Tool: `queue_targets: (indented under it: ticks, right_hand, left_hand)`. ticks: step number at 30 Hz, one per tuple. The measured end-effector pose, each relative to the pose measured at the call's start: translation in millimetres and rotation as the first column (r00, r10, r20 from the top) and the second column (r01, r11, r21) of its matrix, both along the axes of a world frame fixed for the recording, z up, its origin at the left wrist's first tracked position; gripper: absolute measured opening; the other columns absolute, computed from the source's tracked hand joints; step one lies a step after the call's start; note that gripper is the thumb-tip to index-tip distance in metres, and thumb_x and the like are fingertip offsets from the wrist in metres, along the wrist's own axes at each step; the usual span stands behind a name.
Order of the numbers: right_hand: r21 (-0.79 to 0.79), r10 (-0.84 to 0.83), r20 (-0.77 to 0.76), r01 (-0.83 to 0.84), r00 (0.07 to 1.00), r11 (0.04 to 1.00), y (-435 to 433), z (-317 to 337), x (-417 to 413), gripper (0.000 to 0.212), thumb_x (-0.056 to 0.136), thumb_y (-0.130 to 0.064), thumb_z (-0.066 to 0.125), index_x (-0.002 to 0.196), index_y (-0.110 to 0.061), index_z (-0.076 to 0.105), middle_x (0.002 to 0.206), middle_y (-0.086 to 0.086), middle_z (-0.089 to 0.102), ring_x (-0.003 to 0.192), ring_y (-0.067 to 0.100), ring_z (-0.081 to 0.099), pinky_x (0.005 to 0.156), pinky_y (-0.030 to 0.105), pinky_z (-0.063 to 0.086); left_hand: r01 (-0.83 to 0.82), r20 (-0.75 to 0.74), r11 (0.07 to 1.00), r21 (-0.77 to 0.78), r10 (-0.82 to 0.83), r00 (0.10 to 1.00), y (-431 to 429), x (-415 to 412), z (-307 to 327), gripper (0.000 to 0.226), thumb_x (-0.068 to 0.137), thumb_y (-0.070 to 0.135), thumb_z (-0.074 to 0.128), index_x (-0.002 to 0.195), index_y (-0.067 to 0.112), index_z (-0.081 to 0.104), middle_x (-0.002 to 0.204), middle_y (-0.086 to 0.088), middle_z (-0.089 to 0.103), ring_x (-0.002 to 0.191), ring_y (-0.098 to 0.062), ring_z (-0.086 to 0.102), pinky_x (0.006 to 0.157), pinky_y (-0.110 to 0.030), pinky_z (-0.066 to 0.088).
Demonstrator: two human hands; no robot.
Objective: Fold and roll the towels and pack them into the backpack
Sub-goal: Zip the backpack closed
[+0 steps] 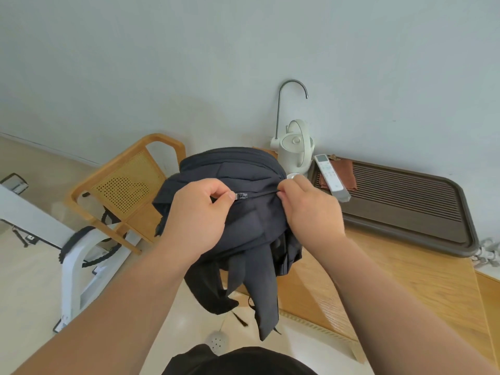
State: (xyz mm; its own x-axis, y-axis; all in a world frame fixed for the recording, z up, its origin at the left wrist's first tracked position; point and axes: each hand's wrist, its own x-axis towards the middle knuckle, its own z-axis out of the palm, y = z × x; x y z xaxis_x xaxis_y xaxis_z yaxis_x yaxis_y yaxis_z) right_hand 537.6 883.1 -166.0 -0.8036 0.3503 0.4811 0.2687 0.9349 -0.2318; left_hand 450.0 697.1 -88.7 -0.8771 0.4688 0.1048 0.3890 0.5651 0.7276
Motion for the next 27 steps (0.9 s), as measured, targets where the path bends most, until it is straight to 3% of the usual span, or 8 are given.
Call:
queue_targets:
  ticks: [5, 9, 11, 13, 17, 20, 23, 27]
  right_hand:
    - [-0.216, -0.097, 0.073, 0.111, 0.993, 0.97, 9, 9, 8, 0.013, 0.098, -0.019, 0.05, 0.106, -0.025, 0.059, 0.093, -0.005, 0.064, 0.062, 0.024, 0.056, 0.052, 0.032, 0.044]
    - [-0.339, 0.024, -0.042, -0.037, 0.999, 0.94, -30, 49, -5, 0.015, 0.09, -0.028, 0.057, 0.104, -0.028, 0.062, 0.071, -0.013, 0.052, 0.067, 0.008, 0.052, 0.058, 0.029, 0.042]
    - [-0.282, 0.136, -0.026, -0.138, 0.99, 0.95, -57, 69, -19, 0.028, 0.089, -0.044, 0.058, 0.112, -0.03, 0.066, 0.071, -0.019, 0.043, 0.068, 0.004, 0.049, 0.06, 0.025, 0.045]
    - [-0.212, 0.183, 0.156, -0.149, 0.971, 0.966, -80, 78, -37, 0.039, 0.09, -0.053, 0.059, 0.123, -0.033, 0.065, 0.081, -0.018, 0.041, 0.078, 0.008, 0.054, 0.066, 0.03, 0.049]
    - [-0.12, 0.071, 0.364, -0.029, 0.929, 0.992, -101, 74, -63, 0.034, 0.096, -0.051, 0.054, 0.125, -0.036, 0.063, 0.099, -0.012, 0.051, 0.092, 0.016, 0.061, 0.073, 0.035, 0.052]
    - [-0.041, -0.031, 0.347, 0.049, 0.937, 0.998, -115, 66, -74, 0.028, 0.101, -0.046, 0.048, 0.114, -0.03, 0.067, 0.102, -0.009, 0.056, 0.088, 0.016, 0.062, 0.07, 0.034, 0.053]
    - [0.049, -0.144, 0.268, 0.136, 0.953, 0.99, -123, 59, -85, 0.022, 0.1, -0.041, 0.053, 0.099, -0.025, 0.068, 0.092, -0.007, 0.057, 0.076, 0.017, 0.063, 0.057, 0.034, 0.052]
    - [0.011, -0.293, 0.195, 0.297, 0.936, 0.955, -116, 67, -95, 0.018, 0.099, -0.038, 0.055, 0.093, -0.024, 0.065, 0.089, -0.007, 0.056, 0.073, 0.019, 0.059, 0.054, 0.034, 0.047]
  left_hand:
    - [0.025, 0.06, 1.0, -0.018, -0.024, 0.998, -17, -27, 10, 0.019, 0.096, 0.024, 0.063, 0.08, 0.029, 0.072, 0.073, 0.011, 0.065, 0.071, -0.009, 0.059, 0.061, -0.025, 0.04]
    - [0.094, 0.177, 0.994, 0.062, -0.104, 0.979, -29, -46, 10, 0.025, 0.097, 0.022, 0.061, 0.074, 0.025, 0.069, 0.051, 0.019, 0.055, 0.052, -0.003, 0.049, 0.055, -0.025, 0.033]
    - [0.154, 0.22, 0.985, 0.078, -0.168, 0.961, -33, -53, 10, 0.025, 0.098, 0.022, 0.06, 0.075, 0.024, 0.069, 0.049, 0.019, 0.055, 0.049, 0.0, 0.05, 0.054, -0.024, 0.034]
    - [0.21, 0.223, 0.975, 0.078, -0.222, 0.949, -37, -62, 10, 0.023, 0.098, 0.023, 0.061, 0.077, 0.026, 0.07, 0.056, 0.017, 0.06, 0.055, 0.002, 0.056, 0.058, -0.023, 0.039]
    - [0.261, 0.212, 0.964, 0.052, -0.267, 0.94, -48, -86, 1, 0.019, 0.097, 0.023, 0.062, 0.08, 0.028, 0.07, 0.077, 0.009, 0.069, 0.079, -0.009, 0.064, 0.07, -0.026, 0.047]
    - [0.302, 0.178, 0.953, 0.029, -0.302, 0.936, -57, -102, -7, 0.017, 0.097, 0.024, 0.061, 0.084, 0.027, 0.071, 0.081, 0.007, 0.069, 0.081, -0.009, 0.064, 0.072, -0.026, 0.05]
    - [0.293, 0.154, 0.953, 0.077, -0.302, 0.941, -63, -122, -8, 0.018, 0.098, 0.024, 0.06, 0.083, 0.025, 0.07, 0.069, 0.009, 0.062, 0.068, -0.008, 0.059, 0.061, -0.023, 0.042]
    - [0.226, 0.182, 0.959, 0.169, -0.255, 0.949, -72, -155, -6, 0.022, 0.099, 0.021, 0.058, 0.079, 0.021, 0.068, 0.058, 0.009, 0.054, 0.056, -0.009, 0.051, 0.052, -0.017, 0.037]
